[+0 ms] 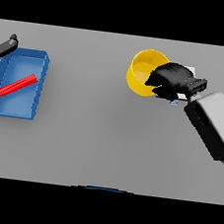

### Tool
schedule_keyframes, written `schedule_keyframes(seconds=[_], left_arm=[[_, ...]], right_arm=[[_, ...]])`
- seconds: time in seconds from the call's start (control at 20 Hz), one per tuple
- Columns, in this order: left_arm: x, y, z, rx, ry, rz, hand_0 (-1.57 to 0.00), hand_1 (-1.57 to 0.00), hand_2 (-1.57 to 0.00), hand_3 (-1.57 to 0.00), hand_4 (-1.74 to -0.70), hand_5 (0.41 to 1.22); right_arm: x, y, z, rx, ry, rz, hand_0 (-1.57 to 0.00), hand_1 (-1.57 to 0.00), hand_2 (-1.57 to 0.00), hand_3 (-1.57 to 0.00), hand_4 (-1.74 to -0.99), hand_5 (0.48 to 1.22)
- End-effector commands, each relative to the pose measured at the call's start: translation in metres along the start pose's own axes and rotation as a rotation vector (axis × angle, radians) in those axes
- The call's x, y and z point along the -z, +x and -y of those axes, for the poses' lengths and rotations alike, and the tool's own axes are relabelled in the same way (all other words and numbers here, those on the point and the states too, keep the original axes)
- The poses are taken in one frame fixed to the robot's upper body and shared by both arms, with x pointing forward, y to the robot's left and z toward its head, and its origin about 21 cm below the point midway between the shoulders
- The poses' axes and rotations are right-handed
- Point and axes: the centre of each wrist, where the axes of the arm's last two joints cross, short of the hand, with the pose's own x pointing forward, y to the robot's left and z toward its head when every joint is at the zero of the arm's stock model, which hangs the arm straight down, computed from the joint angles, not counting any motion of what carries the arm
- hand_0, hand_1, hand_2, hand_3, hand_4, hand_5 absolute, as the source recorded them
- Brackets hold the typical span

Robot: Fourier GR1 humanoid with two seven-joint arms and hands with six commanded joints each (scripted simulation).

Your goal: Pick up the red beaker and tilt it to pour out 1 green nut into yellow bowl. Pick up the yellow bowl and place it on the metallic measuring scale.

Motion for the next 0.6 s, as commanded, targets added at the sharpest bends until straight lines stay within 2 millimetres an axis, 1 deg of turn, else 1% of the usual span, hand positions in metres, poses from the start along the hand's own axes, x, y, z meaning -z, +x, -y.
schedule_keyframes(seconds=[0.0,0.1,0.15,0.25,0.3,0.4,0.55], left_arm=[[0.000,0.002,0.001,0.007,-0.003,0.000,0.00,0.00,0.00,0.00,-0.80,0.757],[0.001,0.002,-0.001,0.009,0.004,-0.005,0.00,0.00,0.00,0.00,-0.80,0.754],[0.001,0.003,0.000,0.011,0.002,-0.008,0.00,0.00,0.00,0.00,-0.80,0.754],[0.001,0.001,-0.001,0.006,-0.001,-0.012,0.00,0.00,0.00,0.00,-0.80,0.753],[0.000,0.000,0.001,-0.006,-0.004,-0.012,0.00,0.00,0.00,0.00,-0.81,0.752],[-0.005,0.005,-0.003,-0.008,0.007,-0.007,0.00,0.00,0.00,0.00,-0.82,0.759],[-0.008,0.003,0.001,-0.015,0.005,-0.029,0.00,0.00,0.00,0.00,-0.83,0.767]], right_arm=[[0.001,-0.006,0.001,0.003,-0.004,-0.020,-1.55,-1.56,-1.57,-1.41,-1.725,1.221],[-0.001,-0.020,0.005,-0.002,-0.002,-0.072,-1.56,-1.57,-1.57,-1.34,-1.724,1.221],[-0.002,-0.026,0.003,0.002,-0.002,-0.075,-1.56,-1.57,-1.57,-1.31,-1.724,1.221],[0.002,-0.026,-0.002,0.002,-0.002,-0.077,-1.56,-1.57,-1.57,-1.27,-1.723,1.221],[0.001,-0.028,0.002,0.000,-0.003,-0.066,-1.57,-1.55,-1.57,-1.33,-1.725,1.221],[-0.001,-0.052,-0.009,0.027,-0.002,-0.178,-1.56,-1.50,-1.55,-1.42,-1.727,1.221],[0.002,-0.068,-0.020,0.062,-0.011,-0.230,-1.53,-1.42,-1.50,-1.49,-1.729,1.221]])
